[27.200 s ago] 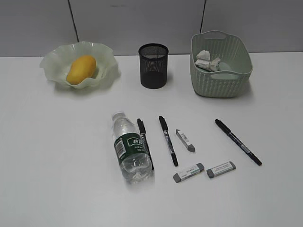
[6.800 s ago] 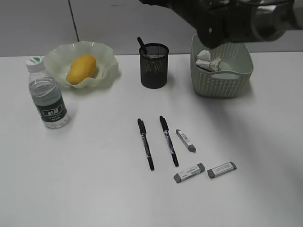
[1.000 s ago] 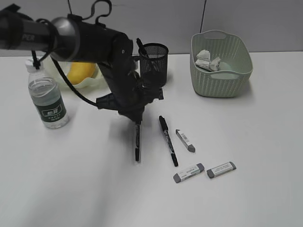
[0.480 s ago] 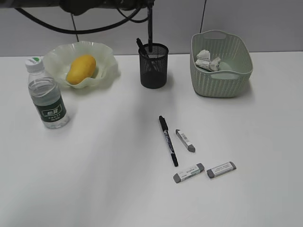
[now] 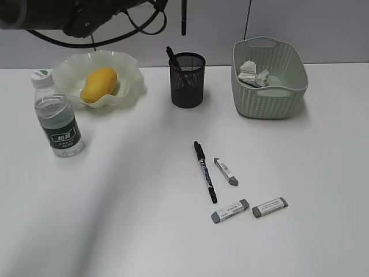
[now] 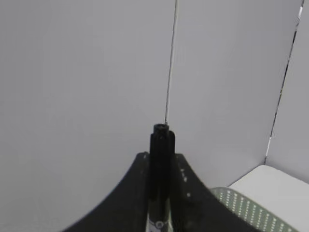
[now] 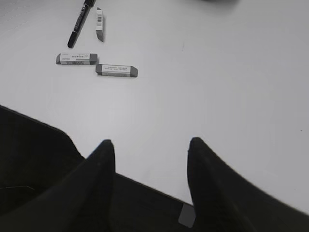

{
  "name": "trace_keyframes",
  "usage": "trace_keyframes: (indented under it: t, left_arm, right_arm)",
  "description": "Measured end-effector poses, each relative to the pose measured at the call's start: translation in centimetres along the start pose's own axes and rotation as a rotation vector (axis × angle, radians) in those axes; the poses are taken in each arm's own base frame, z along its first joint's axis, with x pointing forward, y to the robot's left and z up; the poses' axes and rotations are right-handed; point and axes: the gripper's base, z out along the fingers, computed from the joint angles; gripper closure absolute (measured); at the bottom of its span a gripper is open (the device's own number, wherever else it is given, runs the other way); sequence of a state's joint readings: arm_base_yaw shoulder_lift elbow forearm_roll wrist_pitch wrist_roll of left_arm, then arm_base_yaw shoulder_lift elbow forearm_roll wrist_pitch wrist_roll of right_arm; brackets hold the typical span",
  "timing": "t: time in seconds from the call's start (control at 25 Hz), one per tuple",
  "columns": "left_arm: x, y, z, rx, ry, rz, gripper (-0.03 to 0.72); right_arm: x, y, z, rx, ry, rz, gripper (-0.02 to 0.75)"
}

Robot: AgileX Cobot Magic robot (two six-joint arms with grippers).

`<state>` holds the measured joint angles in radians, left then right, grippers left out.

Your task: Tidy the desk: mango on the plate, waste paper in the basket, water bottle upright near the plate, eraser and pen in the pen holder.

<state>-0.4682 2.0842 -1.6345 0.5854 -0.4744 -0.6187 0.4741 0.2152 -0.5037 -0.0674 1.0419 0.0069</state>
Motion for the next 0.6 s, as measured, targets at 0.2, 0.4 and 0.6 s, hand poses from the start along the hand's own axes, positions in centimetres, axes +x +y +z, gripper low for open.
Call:
trace_keyframes:
  t: [0.2, 0.4, 0.6]
  left_arm:
    - [1.2, 0.1, 0.4, 0.022, -0.016, 0.049, 0.606]
    - [3.4, 0.6, 0.9, 0.012, -0.009, -0.001, 0.606]
    - [5.6, 1.3, 1.4, -0.02, 0.003, -0.074, 0.606]
  right_arm:
    - [0.0, 0.0, 0.0, 0.0, 0.0, 0.0, 0.342]
    - [0.0, 0.0, 0.0, 0.0, 0.0, 0.0, 0.342]
    - [0.0, 0.0, 0.0, 0.0, 0.0, 0.0, 0.342]
